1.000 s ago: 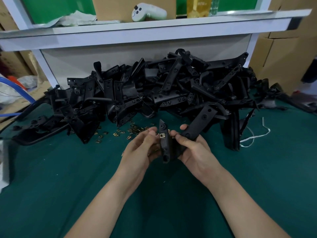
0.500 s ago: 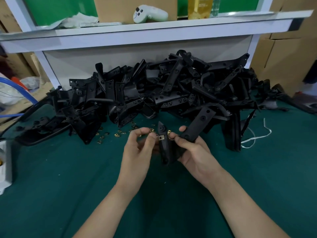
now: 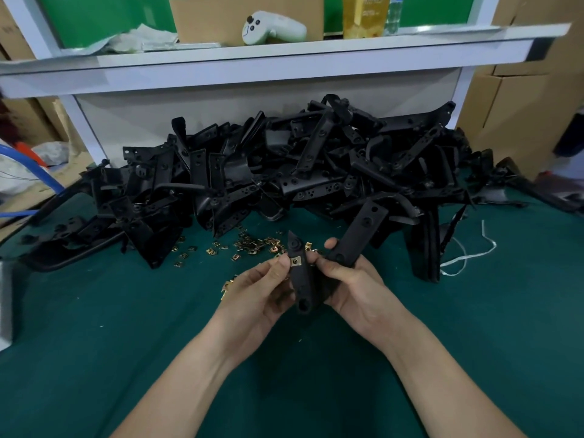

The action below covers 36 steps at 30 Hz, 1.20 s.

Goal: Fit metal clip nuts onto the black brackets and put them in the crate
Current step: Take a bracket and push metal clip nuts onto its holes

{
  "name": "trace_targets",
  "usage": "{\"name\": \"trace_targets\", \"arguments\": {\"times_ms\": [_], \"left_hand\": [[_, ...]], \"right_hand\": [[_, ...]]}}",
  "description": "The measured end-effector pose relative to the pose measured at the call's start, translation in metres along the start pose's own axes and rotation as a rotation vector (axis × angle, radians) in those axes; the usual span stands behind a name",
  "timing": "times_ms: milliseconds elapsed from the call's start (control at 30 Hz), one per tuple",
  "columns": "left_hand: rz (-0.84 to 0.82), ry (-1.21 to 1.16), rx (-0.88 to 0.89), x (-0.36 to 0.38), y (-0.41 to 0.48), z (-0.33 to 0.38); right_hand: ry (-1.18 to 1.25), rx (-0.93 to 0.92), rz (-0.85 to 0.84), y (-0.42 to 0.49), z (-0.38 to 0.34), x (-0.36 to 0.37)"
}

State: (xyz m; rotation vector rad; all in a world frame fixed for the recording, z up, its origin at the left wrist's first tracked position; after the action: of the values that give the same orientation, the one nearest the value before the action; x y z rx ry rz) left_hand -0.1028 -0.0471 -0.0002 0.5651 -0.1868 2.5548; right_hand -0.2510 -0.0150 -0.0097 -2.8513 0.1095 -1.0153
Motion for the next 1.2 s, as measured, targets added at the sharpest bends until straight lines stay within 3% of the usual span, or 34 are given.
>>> {"name": "trace_targets", "arguments": {"times_ms": [100, 133, 233, 300, 367, 433, 800, 1200], "left_hand": [[-0.013, 0.099, 0.073, 0.003, -0.001, 0.006], [0.024, 0.269, 0.153, 0.001, -0.002, 0.01], [0.214, 1.176, 0.456, -0.012, -0.008, 0.027], [0.25, 1.6, 0.358, -0.025, -0.006, 0.025], [0.222, 1.769, 0.149, -0.038, -0.002, 0.016], [0.16, 1.872, 0.096, -0.043, 0.001, 0.009], [0.272, 1.767, 0.447, -0.038, 0.01, 0.018], [0.336, 1.271, 0.491, -0.038, 0.004, 0.029]], "right_hand": [[0.014, -0.001, -0.011, 0.0, -0.001, 0.0], [0.025, -0.001, -0.016, 0.0, -0.001, 0.0], [0.07, -0.014, -0.009, 0.001, -0.003, -0.003], [0.094, -0.027, 0.018, 0.001, -0.005, -0.006], [0.102, -0.028, 0.035, 0.002, -0.006, -0.008], [0.106, -0.02, 0.038, 0.002, -0.006, -0.009], [0.098, -0.004, 0.071, 0.006, -0.002, -0.013], [0.087, -0.005, 0.094, 0.008, -0.001, -0.018]]}}
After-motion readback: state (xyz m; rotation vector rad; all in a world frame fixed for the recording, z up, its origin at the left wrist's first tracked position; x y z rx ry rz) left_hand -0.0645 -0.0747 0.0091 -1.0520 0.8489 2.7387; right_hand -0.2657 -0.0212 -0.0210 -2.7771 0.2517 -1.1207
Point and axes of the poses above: each hand's wrist, its own y-axis towards the middle knuckle, its own x-axis out of the palm, z = x × y, the point moved 4 cm from there along y, towards the middle knuckle, and after that the axes turned 5 degrees about x, right-handed, at the moved point
